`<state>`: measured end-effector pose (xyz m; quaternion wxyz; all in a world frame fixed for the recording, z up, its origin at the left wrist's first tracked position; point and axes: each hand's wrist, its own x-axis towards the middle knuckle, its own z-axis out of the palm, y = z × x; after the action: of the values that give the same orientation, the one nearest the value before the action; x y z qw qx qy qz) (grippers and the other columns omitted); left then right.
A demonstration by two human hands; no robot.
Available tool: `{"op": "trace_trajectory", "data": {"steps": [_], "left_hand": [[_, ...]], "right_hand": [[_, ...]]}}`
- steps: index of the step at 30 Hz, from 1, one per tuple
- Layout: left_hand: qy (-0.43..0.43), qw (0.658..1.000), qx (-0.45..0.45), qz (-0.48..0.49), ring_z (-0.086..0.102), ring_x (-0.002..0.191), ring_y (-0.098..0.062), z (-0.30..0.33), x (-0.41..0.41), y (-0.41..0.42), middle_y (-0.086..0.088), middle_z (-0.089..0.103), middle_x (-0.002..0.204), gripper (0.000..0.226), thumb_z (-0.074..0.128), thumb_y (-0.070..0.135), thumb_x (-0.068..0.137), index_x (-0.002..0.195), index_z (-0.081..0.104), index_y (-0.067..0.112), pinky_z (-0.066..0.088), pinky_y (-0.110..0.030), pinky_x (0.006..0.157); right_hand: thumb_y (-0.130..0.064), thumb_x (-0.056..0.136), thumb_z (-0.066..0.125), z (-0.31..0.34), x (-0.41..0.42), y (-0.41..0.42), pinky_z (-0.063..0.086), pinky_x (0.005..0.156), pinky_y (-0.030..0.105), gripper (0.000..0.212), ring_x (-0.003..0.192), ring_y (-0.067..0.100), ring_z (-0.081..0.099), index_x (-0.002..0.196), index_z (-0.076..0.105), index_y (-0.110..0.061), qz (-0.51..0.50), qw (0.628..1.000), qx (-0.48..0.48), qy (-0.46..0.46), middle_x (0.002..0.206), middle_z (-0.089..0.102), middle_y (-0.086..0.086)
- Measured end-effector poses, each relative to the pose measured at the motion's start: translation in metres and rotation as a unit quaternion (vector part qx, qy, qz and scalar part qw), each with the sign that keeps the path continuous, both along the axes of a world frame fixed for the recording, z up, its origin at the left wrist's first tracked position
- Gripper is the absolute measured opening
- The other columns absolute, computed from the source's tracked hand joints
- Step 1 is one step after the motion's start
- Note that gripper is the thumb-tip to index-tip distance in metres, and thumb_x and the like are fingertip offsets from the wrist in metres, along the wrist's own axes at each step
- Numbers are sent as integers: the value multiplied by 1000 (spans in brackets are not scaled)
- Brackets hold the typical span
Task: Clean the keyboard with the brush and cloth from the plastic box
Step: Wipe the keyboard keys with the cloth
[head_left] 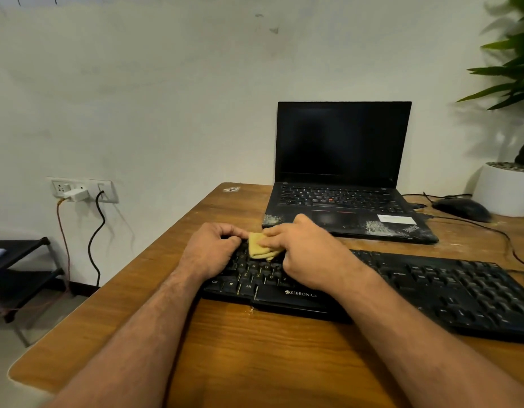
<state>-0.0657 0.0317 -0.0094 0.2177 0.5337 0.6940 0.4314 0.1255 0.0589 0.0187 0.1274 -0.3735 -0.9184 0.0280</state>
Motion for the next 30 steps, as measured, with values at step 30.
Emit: {"op": "trace_trajectory", "data": {"steps": [30], "left_hand": [[-10,1000,3,-3,67,74,-9,-2,-1,1,10,75,89,21,61,19,93,84,77,31,53,-25,67]], "right_hand": [[-14,79,40,5,2,0,47,93,33,65,96,11,43,129,60,-49,0,998,-36,50,131,62,-11]]}}
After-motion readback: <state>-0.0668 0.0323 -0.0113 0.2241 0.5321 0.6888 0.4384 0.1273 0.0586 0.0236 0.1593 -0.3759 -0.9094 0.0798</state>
